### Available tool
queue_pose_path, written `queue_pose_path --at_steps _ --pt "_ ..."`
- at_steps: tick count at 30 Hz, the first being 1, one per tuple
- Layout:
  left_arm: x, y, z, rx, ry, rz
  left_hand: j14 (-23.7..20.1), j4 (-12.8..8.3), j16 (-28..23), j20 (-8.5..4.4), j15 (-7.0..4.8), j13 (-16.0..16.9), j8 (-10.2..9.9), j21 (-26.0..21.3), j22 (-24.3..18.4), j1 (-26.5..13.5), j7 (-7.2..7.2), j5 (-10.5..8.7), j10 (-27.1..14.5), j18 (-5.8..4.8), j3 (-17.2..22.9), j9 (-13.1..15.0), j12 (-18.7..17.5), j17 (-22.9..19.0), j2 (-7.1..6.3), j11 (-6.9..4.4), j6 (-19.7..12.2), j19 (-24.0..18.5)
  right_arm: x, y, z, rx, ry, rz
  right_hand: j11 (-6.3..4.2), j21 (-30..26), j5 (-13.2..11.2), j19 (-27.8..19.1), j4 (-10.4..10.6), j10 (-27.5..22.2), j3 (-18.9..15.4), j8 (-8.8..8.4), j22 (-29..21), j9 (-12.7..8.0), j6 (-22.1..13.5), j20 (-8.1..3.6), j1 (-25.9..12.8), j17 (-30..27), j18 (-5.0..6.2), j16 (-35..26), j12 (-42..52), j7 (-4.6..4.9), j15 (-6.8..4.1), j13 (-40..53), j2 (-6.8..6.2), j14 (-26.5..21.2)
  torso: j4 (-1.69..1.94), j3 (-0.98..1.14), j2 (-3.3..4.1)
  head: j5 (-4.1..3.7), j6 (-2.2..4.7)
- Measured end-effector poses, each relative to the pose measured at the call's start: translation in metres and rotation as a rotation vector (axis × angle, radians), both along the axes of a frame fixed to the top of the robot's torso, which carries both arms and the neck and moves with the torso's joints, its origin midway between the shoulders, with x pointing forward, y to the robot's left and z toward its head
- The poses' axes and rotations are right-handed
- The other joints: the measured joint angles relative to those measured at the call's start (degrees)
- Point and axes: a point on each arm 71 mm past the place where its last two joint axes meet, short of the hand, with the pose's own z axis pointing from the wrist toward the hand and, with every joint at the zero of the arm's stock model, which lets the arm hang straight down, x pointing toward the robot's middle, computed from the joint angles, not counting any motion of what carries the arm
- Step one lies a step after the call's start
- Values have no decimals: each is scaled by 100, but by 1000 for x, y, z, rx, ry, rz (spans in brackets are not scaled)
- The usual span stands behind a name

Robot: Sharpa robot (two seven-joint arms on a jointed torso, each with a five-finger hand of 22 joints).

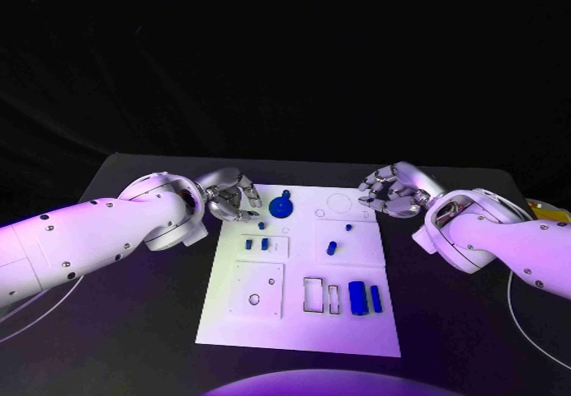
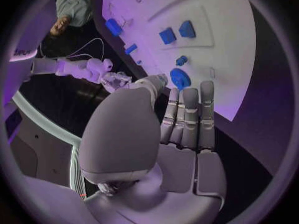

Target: Assemble the parts on the task board

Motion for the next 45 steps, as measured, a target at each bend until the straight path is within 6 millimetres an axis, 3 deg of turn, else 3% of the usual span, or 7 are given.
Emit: queue_pose_path --at_steps 4,10,13,17,24,33,45 --pt "0 12 5 -109 22 49 -155 52 -214 6 25 -84 -19 -241 -149 -38 32 0 -11 0 -52 -6 47 -188 38 11 -97 -25 0 1 -2 -62 0 45 45 0 0 0 -104 45 289 -53 0 -32 136 0 111 4 0 0 -668 -9 43 -645 -170 0 2 4 -1 -27 23" --pt "-1 27 10 -335 87 120 -267 44 -542 6 -6 -203 -25 -544 -352 -6 61 0 334 0 165 -8 150 -433 267 -2 -126 -25 -4 12 -4 -219 -42 153 31 0 0 0 -269 281 545 -131 5 -70 277 0 180 37 0 0 -1193 -93 43 -1255 -247 0 -1 7 0 -132 59" --pt "-3 30 13 -475 130 146 -234 42 -664 -48 -38 -331 -25 -645 -430 -32 23 0 644 -1 274 22 52 -522 292 -61 -88 29 -7 21 -4 -305 -76 207 37 -68 -40 0 -276 286 552 -192 5 -89 284 0 116 -23 0 -35 -1353 -100 43 -1428 -321 0 0 4 7 -182 69" --pt "-5 32 17 -632 171 168 -234 28 -746 -54 -38 -442 14 -732 -496 -36 -1 0 780 -1 288 49 -86 -578 296 -99 -64 35 -9 29 -6 -410 -114 258 69 -533 -74 -207 -292 254 569 -276 4 -132 284 38 69 -451 98 -349 -1549 -60 104 -1642 -369 -61 8 0 6 -206 73" --pt "-7 32 21 -790 203 190 -234 28 -810 -67 -38 -511 14 -810 -540 -39 -1 0 831 -1 288 54 -188 -611 293 -90 -64 48 -11 44 -9 -533 -159 304 103 -354 -74 -146 -315 287 592 -298 4 -162 286 29 69 -294 97 -268 -1628 -58 127 -1755 -369 -39 10 -5 7 -201 82" --pt "-7 32 22 -855 212 201 -234 28 -842 -67 -38 -556 -25 -854 -574 -60 71 0 862 -1 287 44 -267 -631 271 -59 -177 48 -12 54 -12 -605 -174 322 133 87 -74 93 -364 509 641 -343 3 -202 382 36 69 -31 96 -78 -1695 27 126 -1924 -369 -40 17 -11 10 -159 55" --pt "-7 32 22 -877 218 205 -235 -6 -842 -67 -38 -564 -25 -854 -574 -60 71 0 862 -1 287 45 -267 -630 271 -59 -176 48 -15 58 -23 -640 -154 333 56 421 -74 230 -441 798 741 -343 2 -209 600 -1 69 99 29 0 -1750 -46 103 -2041 -369 -18 13 -8 11 -148 10"
